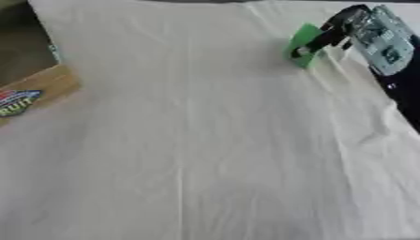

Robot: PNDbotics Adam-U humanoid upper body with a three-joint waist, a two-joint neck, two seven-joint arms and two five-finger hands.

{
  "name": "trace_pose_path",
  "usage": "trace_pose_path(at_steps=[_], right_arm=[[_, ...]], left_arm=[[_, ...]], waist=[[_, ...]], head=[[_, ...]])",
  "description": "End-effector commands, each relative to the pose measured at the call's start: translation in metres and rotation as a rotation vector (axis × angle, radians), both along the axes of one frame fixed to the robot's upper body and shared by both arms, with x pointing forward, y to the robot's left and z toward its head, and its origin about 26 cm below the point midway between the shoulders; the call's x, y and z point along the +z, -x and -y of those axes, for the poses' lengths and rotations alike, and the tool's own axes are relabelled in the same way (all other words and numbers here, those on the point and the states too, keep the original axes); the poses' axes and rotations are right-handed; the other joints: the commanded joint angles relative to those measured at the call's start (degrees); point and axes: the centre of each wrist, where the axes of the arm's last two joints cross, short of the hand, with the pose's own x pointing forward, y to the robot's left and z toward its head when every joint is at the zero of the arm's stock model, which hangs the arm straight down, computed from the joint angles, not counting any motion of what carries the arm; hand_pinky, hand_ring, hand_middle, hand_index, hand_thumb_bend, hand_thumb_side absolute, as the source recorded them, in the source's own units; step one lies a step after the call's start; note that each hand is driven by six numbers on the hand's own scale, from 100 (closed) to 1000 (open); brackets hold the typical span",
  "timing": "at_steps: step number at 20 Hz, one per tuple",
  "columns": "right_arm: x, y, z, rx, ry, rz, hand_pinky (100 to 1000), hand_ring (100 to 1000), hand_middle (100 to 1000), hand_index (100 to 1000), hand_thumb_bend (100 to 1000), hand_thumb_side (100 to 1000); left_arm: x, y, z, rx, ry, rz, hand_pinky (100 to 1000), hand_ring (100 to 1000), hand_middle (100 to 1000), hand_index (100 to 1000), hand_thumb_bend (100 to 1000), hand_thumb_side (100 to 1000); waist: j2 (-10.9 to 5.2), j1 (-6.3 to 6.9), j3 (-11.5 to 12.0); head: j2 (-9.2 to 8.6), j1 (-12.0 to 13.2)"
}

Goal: Pick up the objects with one hand, pass them to the other hand, and then place them into the box on the other side of the table.

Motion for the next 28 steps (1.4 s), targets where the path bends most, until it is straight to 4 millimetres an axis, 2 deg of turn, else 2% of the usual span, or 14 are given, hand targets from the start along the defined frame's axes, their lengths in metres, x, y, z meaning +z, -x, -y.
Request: trace_pose_path(at_steps=[1,11,16,22,24,25,28], right_arm=[[0.0148,0.0026,0.0125,-0.088,-0.091,-0.121,889,871,798,853,528,218],[0.0146,0.0037,0.0104,-0.084,-0.102,-0.126,867,833,754,826,458,100],[0.0137,0.0041,0.0106,-0.087,-0.107,-0.122,852,810,729,804,454,100],[0.0110,0.0038,0.0104,-0.085,-0.130,-0.117,838,781,658,730,355,100],[0.0099,0.0037,0.0108,-0.089,-0.132,-0.112,830,769,630,692,320,100],[0.0094,0.0037,0.0107,-0.091,-0.132,-0.109,825,757,618,644,300,100],[0.0092,0.0040,0.0092,-0.088,-0.131,-0.104,820,750,614,621,241,100]], left_arm=[[0.0179,0.0033,-0.0056,0.008,-0.022,0.043,614,745,681,823,100,729],[0.0162,0.0030,-0.0060,0.008,-0.018,0.038,616,746,681,824,100,733],[0.0158,0.0029,-0.0061,0.008,-0.017,0.038,616,746,681,824,100,736],[0.0141,0.0029,-0.0071,0.012,-0.012,0.035,615,746,681,824,100,741],[0.0139,0.0029,-0.0071,0.012,-0.011,0.035,614,745,680,823,100,742],[0.0139,0.0029,-0.0071,0.011,-0.011,0.036,614,745,680,823,100,741],[0.0140,0.0030,-0.0071,0.011,-0.013,0.037,614,745,680,823,100,739]], waist=[[-0.95,0.15,0.14],[-0.93,0.15,0.05],[-0.93,0.11,0.05],[-0.91,0.07,0.11],[-0.96,0.04,0.09],[-1.00,0.04,0.07],[-1.15,0.05,-0.01]], head=[[-0.48,-0.14],[-0.18,-0.05],[-0.16,-0.06],[0.07,0.07],[0.13,0.09],[0.15,0.09],[0.23,0.11]])
